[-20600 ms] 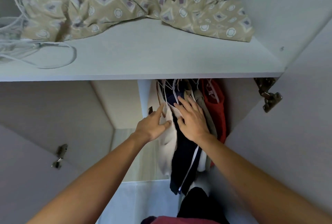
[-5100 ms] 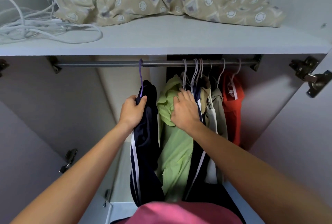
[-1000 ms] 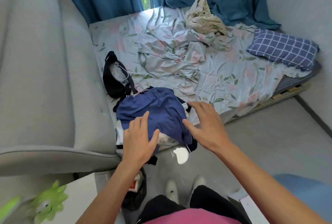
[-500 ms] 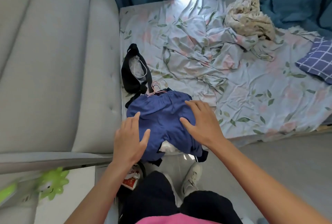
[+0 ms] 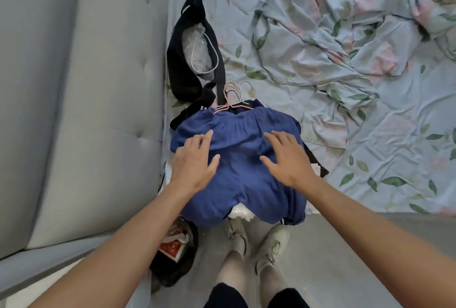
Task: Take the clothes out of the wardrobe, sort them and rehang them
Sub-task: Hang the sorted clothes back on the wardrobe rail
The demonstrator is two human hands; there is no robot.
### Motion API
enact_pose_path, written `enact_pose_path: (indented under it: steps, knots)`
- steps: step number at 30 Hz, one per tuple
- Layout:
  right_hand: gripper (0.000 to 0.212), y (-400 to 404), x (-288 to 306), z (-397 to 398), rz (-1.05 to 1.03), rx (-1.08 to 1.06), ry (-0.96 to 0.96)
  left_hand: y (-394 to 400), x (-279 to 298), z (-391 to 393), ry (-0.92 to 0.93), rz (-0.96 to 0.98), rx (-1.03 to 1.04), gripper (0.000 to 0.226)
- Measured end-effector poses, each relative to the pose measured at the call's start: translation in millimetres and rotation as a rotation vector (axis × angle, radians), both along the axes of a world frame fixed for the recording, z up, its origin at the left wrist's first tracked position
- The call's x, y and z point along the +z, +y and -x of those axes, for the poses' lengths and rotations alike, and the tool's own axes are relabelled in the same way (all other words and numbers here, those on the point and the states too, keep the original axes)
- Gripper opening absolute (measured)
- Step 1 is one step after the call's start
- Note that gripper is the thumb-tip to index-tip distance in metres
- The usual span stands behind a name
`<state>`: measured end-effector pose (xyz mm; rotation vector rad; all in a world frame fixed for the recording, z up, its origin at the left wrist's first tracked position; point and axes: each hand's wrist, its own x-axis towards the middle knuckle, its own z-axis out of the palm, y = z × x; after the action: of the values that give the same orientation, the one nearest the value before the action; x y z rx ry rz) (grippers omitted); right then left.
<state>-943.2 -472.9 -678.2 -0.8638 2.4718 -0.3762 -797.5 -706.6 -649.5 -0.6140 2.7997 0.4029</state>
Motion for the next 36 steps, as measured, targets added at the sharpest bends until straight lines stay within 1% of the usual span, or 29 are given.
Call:
enact_pose_path:
  steps: [3,7,10,13,15,16,18,21,24,27,29,30,32,34,36]
  knots:
    - [0.072,-27.2,-41.3,34.7,-0.022,-0.018,-0.001,-33.4,-51.8,33.2,-0.036,0.022,-0.015,0.071]
    - [0.073,-61.1,-83.4,79.9,-0.027,-0.005,0.042,-67.6,-98.8,77.8,-0.030,0.047,-0.057,0.069]
    - [0.071,-78.9,-104.5,101.0,-0.051,-0.039,0.002,-83.3,-121.7,99.2,-0.072,0.034,-0.045,0.068]
    - [0.066,-86.5,-118.6,108.7,-0.121,-0.044,-0.025,-86.0,-136.9,105.1,-0.174,-0.024,-0.049,0.068]
    - [0.063,-85.8,-125.0,106.4,-0.179,-0.059,-0.010,-84.4,-143.4,99.8,-0.256,-0.084,-0.038,0.063]
    - [0.061,-84.2,-128.6,104.4,-0.202,-0.061,-0.004,-83.7,-146.4,95.2,-0.267,-0.100,-0.035,0.059]
    - [0.053,-79.8,-134.3,99.3,-0.224,-0.054,-0.031,-82.2,-152.3,84.4,-0.214,-0.086,-0.034,0.050]
    - [0.040,-75.1,-140.5,93.1,-0.176,-0.060,-0.060,-80.4,-155.8,72.8,-0.109,-0.051,-0.016,0.036]
    - [0.033,-76.4,-142.7,91.2,-0.146,-0.078,0.072,-79.7,-154.0,70.6,-0.012,-0.101,0.065,0.027]
    - [0.033,-76.0,-146.2,94.6,-0.106,-0.039,0.193,-79.4,-156.0,71.5,0.053,-0.144,0.174,0.032]
    - [0.034,-73.7,-147.0,95.3,-0.077,-0.016,0.202,-80.9,-159.3,70.9,0.048,-0.150,0.196,0.033]
    - [0.034,-72.3,-146.0,94.6,-0.070,-0.015,0.201,-81.3,-161.4,69.5,0.042,-0.137,0.160,0.029]
    - [0.033,-68.5,-142.0,91.3,-0.039,-0.040,0.179,-79.8,-163.4,63.4,0.031,-0.102,0.013,0.018]
    - [0.033,-62.3,-138.3,86.4,0.019,-0.102,0.083,-75.8,-162.8,55.4,0.019,-0.102,-0.116,0.021]
    - [0.033,-52.3,-137.2,80.8,0.005,-0.102,0.007,-71.7,-161.1,47.3,0.025,-0.102,-0.172,0.021]
